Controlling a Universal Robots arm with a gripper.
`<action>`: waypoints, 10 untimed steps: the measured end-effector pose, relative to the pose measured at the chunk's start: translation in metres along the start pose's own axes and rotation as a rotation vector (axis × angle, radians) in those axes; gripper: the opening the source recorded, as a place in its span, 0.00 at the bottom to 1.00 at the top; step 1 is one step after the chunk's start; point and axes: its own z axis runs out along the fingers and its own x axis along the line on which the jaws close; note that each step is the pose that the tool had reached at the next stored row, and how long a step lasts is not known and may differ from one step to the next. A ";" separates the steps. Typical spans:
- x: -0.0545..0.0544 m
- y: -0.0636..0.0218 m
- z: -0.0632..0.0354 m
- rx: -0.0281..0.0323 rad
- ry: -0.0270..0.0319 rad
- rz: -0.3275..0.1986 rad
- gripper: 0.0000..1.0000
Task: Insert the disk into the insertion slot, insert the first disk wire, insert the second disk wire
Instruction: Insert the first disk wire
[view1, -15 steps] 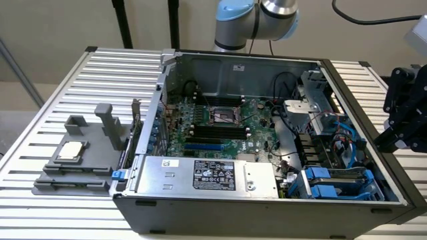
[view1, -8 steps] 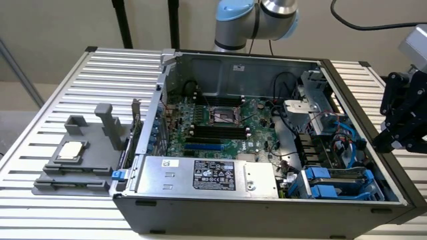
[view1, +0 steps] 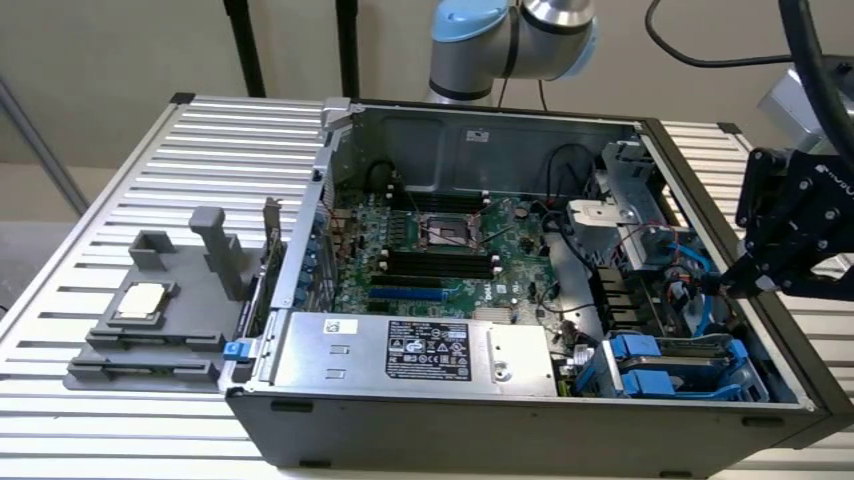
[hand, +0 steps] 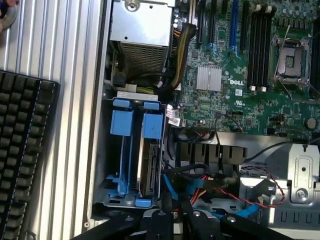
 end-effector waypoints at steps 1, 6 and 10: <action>-0.001 -0.0001 0.0020 -0.0001 -0.0001 -0.002 0.19; 0.000 -0.0003 0.0110 -0.0009 0.0003 -0.012 0.19; 0.000 0.0007 0.0183 -0.0015 0.0005 -0.020 0.19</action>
